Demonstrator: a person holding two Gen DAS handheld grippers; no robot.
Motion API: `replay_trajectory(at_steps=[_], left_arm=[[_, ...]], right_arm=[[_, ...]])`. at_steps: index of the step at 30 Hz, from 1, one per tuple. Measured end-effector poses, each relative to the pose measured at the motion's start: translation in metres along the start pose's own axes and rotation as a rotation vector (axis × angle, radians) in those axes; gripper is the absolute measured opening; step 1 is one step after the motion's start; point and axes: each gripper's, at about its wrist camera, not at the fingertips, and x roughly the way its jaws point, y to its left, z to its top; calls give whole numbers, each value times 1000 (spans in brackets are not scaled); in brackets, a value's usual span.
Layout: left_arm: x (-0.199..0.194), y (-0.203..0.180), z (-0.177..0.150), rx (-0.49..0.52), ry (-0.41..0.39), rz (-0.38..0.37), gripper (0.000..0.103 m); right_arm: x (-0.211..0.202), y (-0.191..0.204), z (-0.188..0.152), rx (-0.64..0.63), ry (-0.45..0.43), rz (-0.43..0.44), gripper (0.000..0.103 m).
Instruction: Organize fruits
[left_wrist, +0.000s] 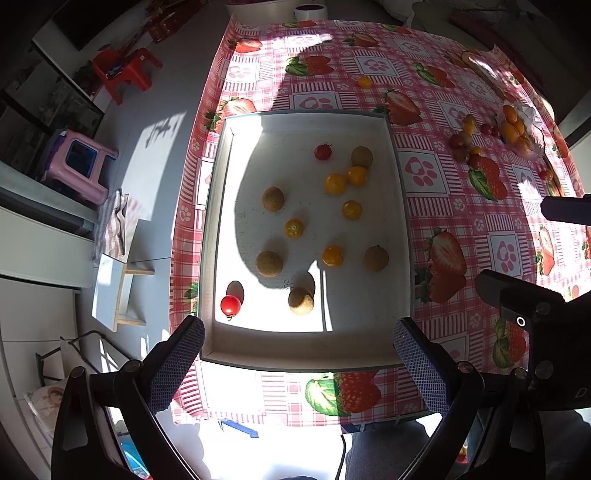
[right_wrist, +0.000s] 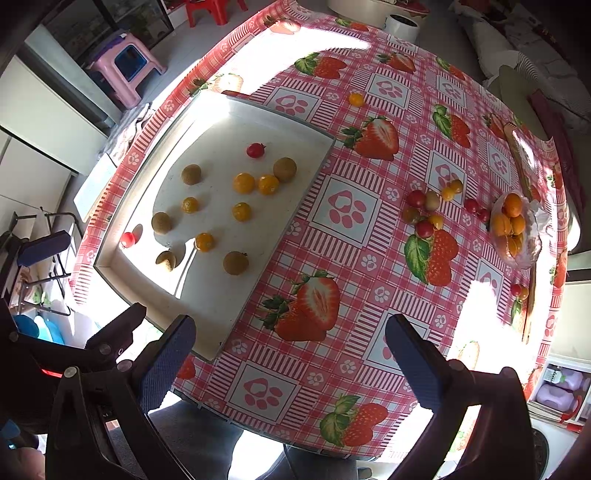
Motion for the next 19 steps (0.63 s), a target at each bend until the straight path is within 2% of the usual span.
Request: replay_trajectory(at_steps=[13,19], left_arm=[[2,1,-1,2,5,2,103],[-2,3,-1,-8,-25,-15,103]], right_arm=[[0,1,0,1,0,0,103],[-1,2,1,2,-5,3,103]])
